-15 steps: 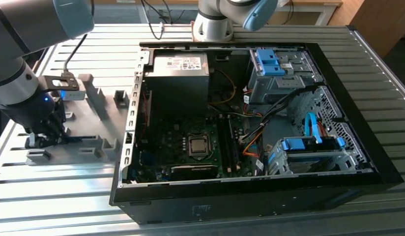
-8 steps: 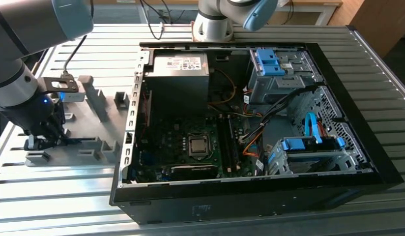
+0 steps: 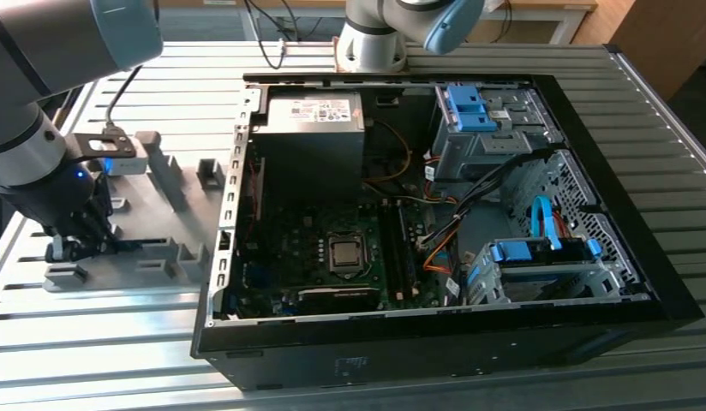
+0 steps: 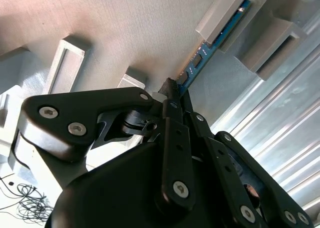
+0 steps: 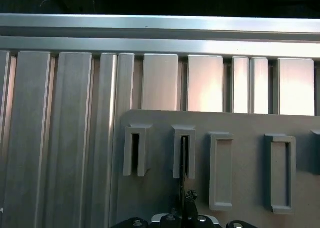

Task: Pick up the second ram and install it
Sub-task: 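Pick up the second ram and move it above second insertion slot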

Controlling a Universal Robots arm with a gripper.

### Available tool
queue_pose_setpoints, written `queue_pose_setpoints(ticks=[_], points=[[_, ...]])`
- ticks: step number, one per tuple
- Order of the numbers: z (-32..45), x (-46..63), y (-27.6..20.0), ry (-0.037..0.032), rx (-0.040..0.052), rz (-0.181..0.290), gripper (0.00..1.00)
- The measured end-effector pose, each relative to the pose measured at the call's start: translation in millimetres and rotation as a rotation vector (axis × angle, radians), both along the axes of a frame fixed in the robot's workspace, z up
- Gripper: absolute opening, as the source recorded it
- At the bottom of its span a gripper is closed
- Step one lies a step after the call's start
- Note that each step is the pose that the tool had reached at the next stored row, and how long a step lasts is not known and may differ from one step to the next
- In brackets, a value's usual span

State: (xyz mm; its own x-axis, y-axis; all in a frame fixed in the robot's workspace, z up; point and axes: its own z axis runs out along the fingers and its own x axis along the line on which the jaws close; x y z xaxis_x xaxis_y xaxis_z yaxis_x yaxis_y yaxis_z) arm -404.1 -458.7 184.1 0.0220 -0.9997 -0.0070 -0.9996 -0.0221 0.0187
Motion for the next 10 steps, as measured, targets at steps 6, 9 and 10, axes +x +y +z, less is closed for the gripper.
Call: queue_pose_setpoints(ticks=[6,9,10], points=[[0.0,0.0,0.0,-0.0001,-0.0001,-0.01,0.14],[0.0,0.0,0.0,-0.0001,-0.0001,-0.033,0.14],[0.0,0.0,0.0,-0.0001,-0.0001,-0.034,0.14]])
